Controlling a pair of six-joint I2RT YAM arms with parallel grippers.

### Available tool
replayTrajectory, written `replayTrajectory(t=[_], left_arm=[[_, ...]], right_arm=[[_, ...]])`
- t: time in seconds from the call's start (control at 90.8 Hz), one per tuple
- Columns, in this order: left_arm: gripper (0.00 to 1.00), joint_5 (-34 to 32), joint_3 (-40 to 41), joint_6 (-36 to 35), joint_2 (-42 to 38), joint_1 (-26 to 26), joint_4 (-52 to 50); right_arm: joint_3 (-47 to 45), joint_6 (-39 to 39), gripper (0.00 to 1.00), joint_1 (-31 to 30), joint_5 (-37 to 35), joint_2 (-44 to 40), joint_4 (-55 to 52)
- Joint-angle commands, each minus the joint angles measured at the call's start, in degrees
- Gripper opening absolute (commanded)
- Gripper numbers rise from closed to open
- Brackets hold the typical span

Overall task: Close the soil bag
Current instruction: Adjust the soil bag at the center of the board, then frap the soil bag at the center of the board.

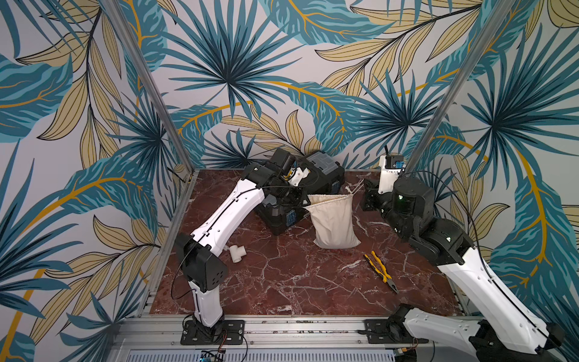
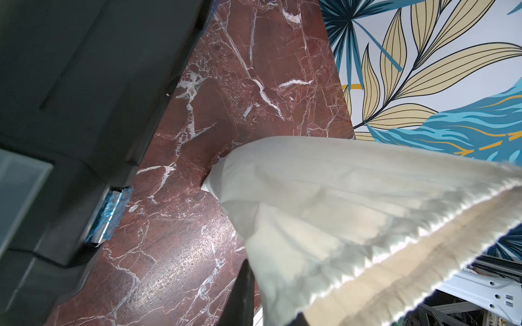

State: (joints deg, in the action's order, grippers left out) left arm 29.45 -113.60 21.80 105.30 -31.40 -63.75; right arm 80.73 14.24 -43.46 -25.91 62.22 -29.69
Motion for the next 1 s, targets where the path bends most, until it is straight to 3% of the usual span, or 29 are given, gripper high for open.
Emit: replayTrajectory(t=[0.0,0.209,0.452,0.782,0.815,0.925,0.991], left_arm=[[0.16,1.4,1.6,1.0,-0.9,0.6,2.1],[0.24,3.4,2.8,1.0,0.0,0.6,4.0],[0.37,4.4,0.4,0.5,2.2,0.6,4.3],[0.40,4.9,-1.2,-0.6,2.3,0.6,4.0],[0.36,5.1,-1.5,-0.7,2.3,0.6,4.0],[0.08,5.3,-2.4,-0.7,2.4,0.6,3.7],[0.03,5.0,-2.3,-0.6,2.0,0.6,3.1]], right_arm=[[-3.2,-2.0,0.00,3.0,4.8,-2.2,7.4],[-10.3,0.9,0.00,4.6,8.6,-4.3,9.1],[-8.9,1.2,0.00,4.7,12.3,-2.2,7.5],[-6.5,0.3,0.00,4.9,12.3,-1.1,5.2],[-6.5,0.1,0.00,5.0,12.2,-1.1,5.0],[-6.5,-0.1,0.00,5.5,10.9,-1.6,4.8],[-6.5,-0.4,0.00,6.0,9.6,-2.0,5.4]])
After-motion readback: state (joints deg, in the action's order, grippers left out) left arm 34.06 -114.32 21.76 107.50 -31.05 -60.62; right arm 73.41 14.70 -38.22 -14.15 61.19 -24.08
